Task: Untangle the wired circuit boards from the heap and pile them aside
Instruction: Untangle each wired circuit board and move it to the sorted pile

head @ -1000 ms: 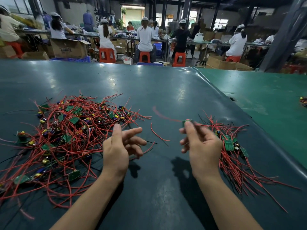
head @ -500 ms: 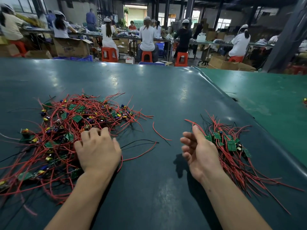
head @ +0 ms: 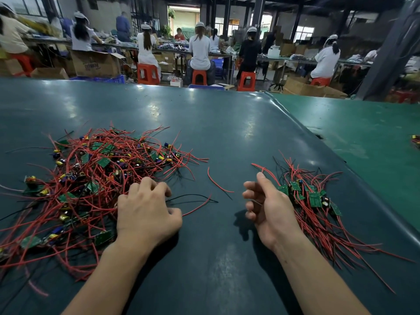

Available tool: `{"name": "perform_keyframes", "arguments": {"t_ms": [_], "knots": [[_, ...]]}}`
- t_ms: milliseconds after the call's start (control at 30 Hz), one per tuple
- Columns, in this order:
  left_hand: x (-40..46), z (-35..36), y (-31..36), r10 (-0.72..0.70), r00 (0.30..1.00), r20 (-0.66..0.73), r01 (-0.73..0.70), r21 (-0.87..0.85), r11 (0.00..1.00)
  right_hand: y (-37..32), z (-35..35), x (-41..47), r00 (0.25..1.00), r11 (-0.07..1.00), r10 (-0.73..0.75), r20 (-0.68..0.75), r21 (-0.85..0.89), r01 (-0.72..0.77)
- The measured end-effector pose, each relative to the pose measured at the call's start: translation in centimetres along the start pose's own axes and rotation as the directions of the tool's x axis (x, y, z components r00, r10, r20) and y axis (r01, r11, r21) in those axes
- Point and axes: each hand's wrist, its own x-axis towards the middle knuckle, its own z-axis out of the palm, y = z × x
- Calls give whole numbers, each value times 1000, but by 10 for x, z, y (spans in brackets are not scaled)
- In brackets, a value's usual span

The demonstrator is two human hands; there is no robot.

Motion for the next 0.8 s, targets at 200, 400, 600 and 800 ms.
{"name": "perform_keyframes", "arguments": {"t_ms": [200,400,600,800], "knots": [[4,1,-7,-9,1000,-26,7,-80,997,1,0,1,1000,1000,3,15,-6,-2],[4,-2,-7,-25,947,-320,-100,-368,924,2,-2,1,1000,1000,3,18,-13,-3],[-6,-3,15,115,681,-723,-563,-417,713,2,4,-3,947,988,38,319,-155,13],[-23,9,40,401,618,-676,-784,-490,382,13,12,-17,742,989,125,658,-146,-37]]}}
